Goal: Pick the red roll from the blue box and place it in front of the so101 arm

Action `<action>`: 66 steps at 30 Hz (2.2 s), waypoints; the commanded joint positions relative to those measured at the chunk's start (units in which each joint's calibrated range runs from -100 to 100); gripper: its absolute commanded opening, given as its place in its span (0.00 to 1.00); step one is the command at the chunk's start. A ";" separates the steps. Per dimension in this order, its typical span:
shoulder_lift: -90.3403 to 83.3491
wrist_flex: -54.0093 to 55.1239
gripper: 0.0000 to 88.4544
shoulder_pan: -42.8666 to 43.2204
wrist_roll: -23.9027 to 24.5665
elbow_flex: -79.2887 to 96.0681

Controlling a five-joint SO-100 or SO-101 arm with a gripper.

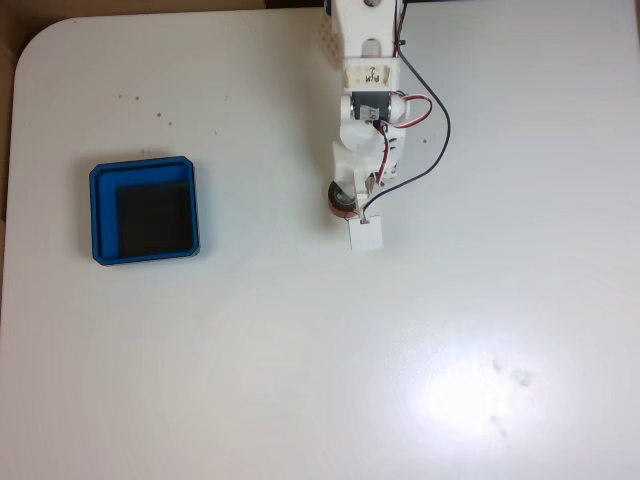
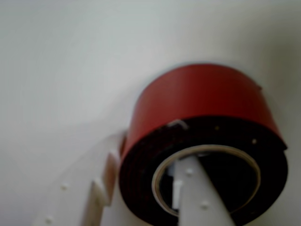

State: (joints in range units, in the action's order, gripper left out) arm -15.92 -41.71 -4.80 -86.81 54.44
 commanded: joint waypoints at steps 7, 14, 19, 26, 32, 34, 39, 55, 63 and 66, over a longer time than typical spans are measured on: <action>-5.40 0.95 0.07 5.24 -0.14 0.19; -5.49 0.95 0.07 5.92 -0.05 0.19; -5.99 0.95 0.07 5.63 0.13 0.19; -10.59 0.95 0.07 5.63 -0.31 0.19; -15.69 0.95 0.07 5.53 -0.31 0.19; -19.28 0.95 0.07 5.43 -0.31 0.19; -31.15 0.95 0.07 5.43 -0.31 0.46; -65.77 0.95 0.11 5.24 -0.40 25.17; -75.80 0.95 0.12 5.24 0.21 33.43; -81.82 0.95 0.12 5.24 -0.14 37.11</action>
State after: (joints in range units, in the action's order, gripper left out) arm -92.80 -41.71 0.94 -86.81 89.42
